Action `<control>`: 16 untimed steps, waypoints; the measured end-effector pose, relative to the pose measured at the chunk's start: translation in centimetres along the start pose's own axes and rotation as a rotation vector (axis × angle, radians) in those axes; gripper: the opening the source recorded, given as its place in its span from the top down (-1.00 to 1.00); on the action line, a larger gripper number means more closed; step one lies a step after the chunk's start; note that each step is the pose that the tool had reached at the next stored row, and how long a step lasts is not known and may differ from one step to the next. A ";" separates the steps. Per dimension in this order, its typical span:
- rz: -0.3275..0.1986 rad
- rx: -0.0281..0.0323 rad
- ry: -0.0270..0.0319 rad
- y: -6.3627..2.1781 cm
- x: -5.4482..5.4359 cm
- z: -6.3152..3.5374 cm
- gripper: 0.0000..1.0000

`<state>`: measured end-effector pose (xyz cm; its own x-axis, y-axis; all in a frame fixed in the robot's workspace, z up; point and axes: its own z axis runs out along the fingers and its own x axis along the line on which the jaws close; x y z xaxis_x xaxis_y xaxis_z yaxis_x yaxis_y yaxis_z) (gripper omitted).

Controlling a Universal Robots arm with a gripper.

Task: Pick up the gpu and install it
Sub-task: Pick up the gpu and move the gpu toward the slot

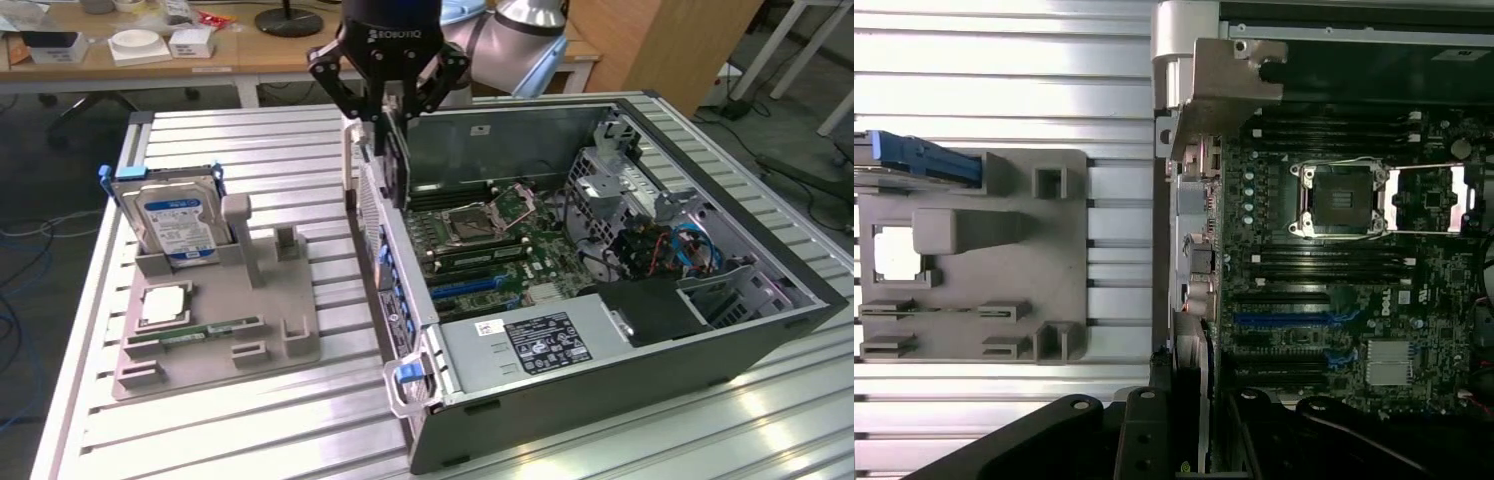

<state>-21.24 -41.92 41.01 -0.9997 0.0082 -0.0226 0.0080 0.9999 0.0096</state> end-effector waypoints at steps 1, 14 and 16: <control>0.000 0.0000 0.0000 0.00 -0.2 0.01 0.47; 0.000 -0.0001 0.0000 0.02 -3.1 0.12 0.47; 0.000 0.0000 0.0000 0.03 -3.6 0.14 0.47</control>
<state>-17.63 -41.93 40.95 -0.9997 0.0082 -0.0226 0.0080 0.9999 0.0096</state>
